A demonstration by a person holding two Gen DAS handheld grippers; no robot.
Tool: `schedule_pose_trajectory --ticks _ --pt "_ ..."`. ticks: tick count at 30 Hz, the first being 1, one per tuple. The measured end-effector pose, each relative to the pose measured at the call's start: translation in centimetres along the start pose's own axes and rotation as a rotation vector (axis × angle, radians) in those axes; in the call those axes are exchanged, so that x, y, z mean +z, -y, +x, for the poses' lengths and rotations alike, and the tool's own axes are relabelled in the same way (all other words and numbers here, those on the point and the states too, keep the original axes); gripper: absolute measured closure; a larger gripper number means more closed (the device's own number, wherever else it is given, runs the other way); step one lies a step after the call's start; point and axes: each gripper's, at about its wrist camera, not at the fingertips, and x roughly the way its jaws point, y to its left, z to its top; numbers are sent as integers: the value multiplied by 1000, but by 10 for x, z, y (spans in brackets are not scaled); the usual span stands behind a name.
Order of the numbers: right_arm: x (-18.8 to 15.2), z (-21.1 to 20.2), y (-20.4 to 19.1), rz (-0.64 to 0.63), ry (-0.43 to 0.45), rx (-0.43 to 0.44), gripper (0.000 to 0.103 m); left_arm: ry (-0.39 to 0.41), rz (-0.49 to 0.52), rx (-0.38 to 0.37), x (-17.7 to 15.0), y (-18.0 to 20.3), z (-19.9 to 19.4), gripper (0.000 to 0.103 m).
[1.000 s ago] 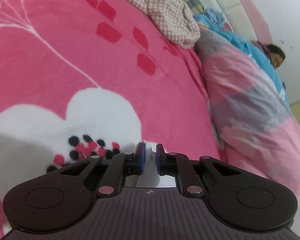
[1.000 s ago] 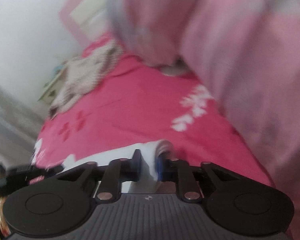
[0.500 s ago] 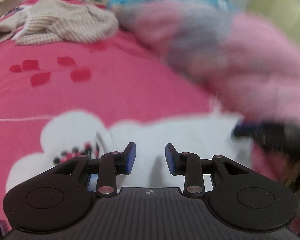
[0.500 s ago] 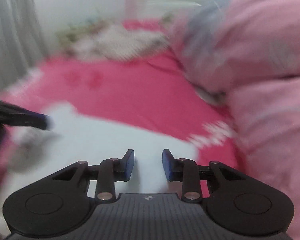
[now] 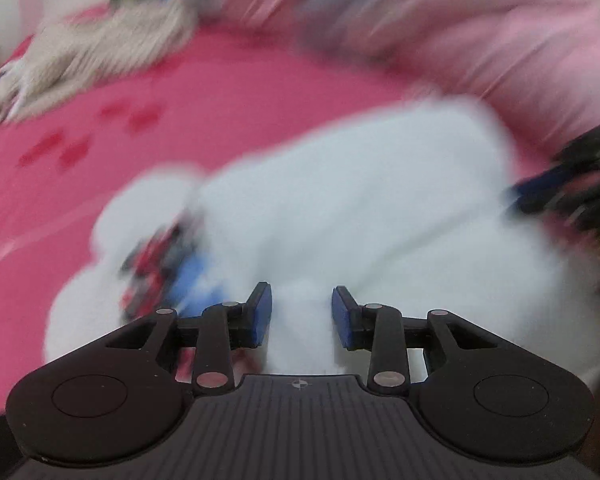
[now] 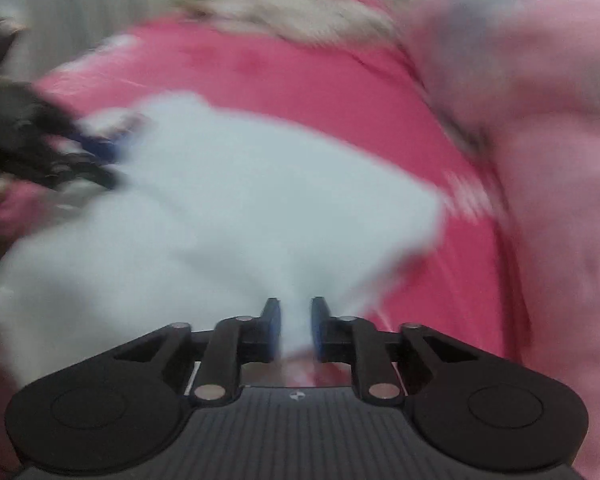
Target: Fold clothes
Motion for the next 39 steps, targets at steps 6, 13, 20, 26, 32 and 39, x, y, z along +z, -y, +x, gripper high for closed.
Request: schedule_pose_trajectory --ticks 6,13,20,26,32,39 --pt "4 -51 -30 -54 115 262 88 82 48 -251 -2 16 -58 68" --pt "-47 -20 -85 -339 -129 524 88 -111 372 -324 -48 67 -40 68" --pt "-33 -30 -96 -302 -36 562 85 -144 302 -366 -39 61 -44 58" --pt "-54 -29 -107 -442 -114 657 79 -139 304 -346 -36 60 -52 58" --pt "-10 -41 -41 -154 42 577 79 -16 182 -287 14 34 -60 58" --pt "-23 10 -25 -16 -43 213 85 -74 38 10 29 40 0 59"
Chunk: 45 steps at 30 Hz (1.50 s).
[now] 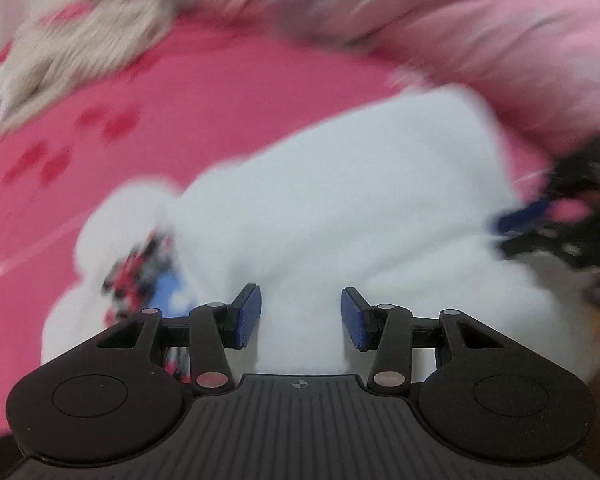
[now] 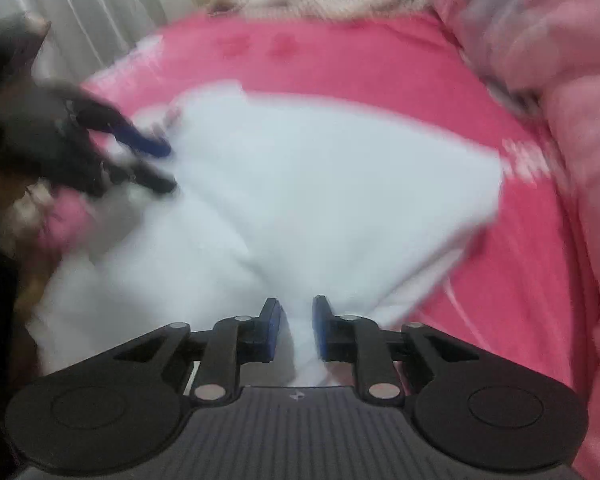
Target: Fold clothes
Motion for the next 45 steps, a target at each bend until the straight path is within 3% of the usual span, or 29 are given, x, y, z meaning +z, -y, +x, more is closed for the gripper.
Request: schedule_pose_trajectory --ticks 2,5,8,10,12,17,20,23,27,31,34,45 --pt "10 -10 3 43 -5 -9 85 36 -53 -17 1 -4 -11 59" --pt "43 -31 11 88 110 -14 84 108 -61 -3 13 2 -23 57" --pt "60 -14 23 64 154 -162 83 37 -81 68 28 10 2 53" --pt "54 13 39 90 83 -217 84 4 -93 90 30 11 14 52" --pt "54 23 47 126 68 -213 85 -10 -102 111 33 12 20 52" --pt "76 11 50 212 135 -188 84 -43 -149 128 39 11 14 51" --pt "67 22 71 232 99 -212 85 -49 -159 139 41 12 15 51" --pt "62 7 79 282 108 -215 85 -59 -154 154 42 15 15 50" --pt "68 -18 48 224 144 -182 83 -73 -164 167 43 16 15 49" --pt "65 -11 26 153 101 -99 84 -79 -156 191 44 21 16 48" --pt "52 24 27 109 11 -152 86 -84 -152 204 45 23 16 48" --pt "56 25 23 137 16 -142 83 -90 -119 268 46 35 18 43"
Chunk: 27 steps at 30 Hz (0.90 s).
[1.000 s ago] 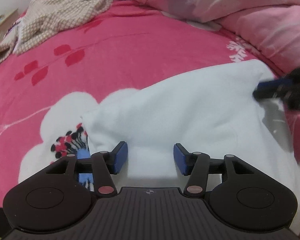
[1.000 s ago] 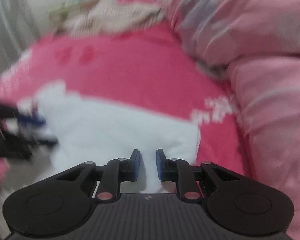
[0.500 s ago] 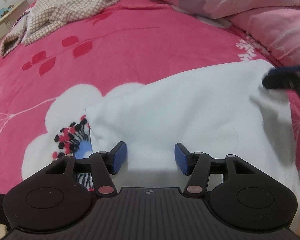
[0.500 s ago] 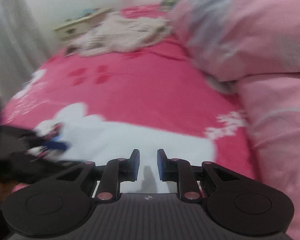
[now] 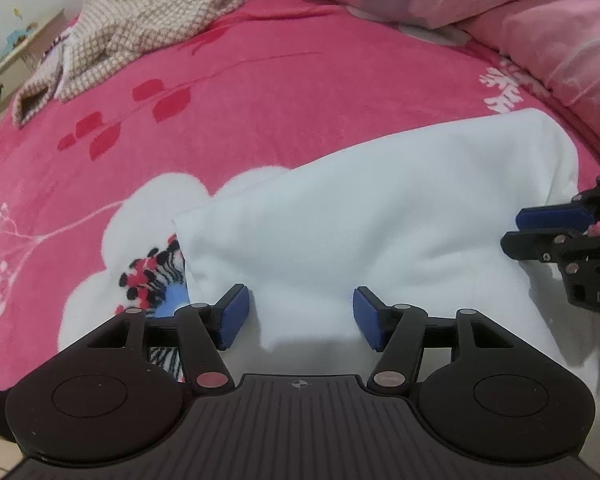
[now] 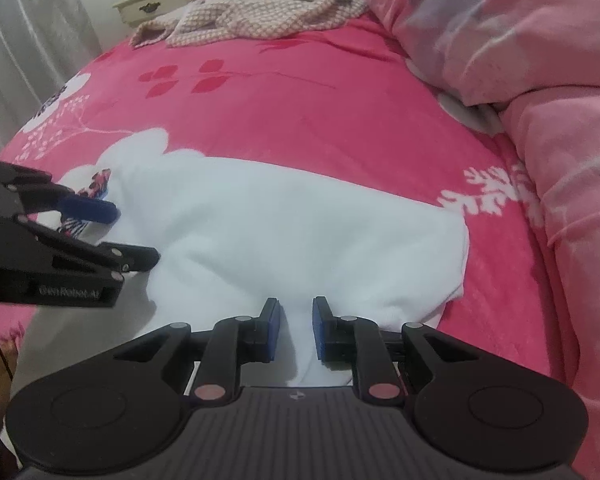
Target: Fold clothes
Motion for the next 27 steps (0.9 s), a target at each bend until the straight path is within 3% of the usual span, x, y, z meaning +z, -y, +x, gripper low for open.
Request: schedule_pose_trajectory --ticks 2,4,6,11,27 --pt "-1 0 0 1 6 1 83 3 9 25 0 3 -1 39" --pt "-2 -1 -1 -1 10 2 83 2 10 67 0 4 0 22" --pt "-2 -1 0 2 10 6 83 -9 -13 71 0 0 1 19" --pt "-2 -2 0 -2 14 6 83 -37 -69 58 2 -8 4 15" --pt "-3 0 -4 -21 23 -11 82 -34 -57 80 1 -4 4 11"
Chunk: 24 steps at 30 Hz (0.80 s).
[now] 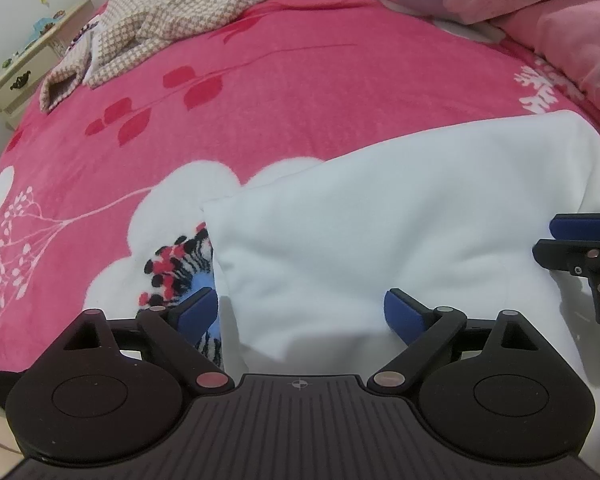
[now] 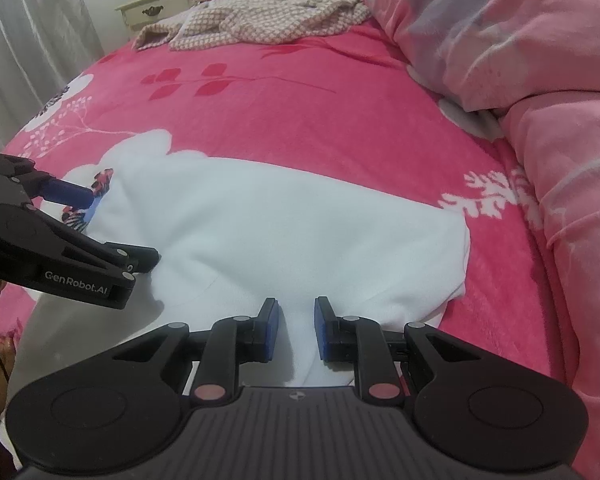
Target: Fold clothes
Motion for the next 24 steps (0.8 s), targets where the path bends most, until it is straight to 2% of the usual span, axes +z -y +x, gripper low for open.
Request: schedule_pose_trajectory --ticks 9,10,14,16,17,21,23,24 --pt "-1 -3 2 11 15 10 82 7 7 -9 -1 -3 0 9" --pt "-2 -8 8 43 35 31 81 14 2 -39 -3 -8 -1 9" --pt "-19 -39 47 260 150 141 62 68 -44 -238 -24 -47 -7 9" --pt "-36 -50 65 370 172 170 60 70 -65 -333 -42 -69 -8 9" --pt "-44 -52 72 419 167 182 55 66 -82 -376 -50 -77 -8 10" --pt "-76 -43 93 594 99 251 54 54 -158 -570 -74 -98 -3 15" --pt "-82 -32 98 658 65 298 53 68 -173 -621 -76 -97 2 16" --pt "-83 -27 100 681 61 322 51 77 -173 -622 -72 -96 5 17"
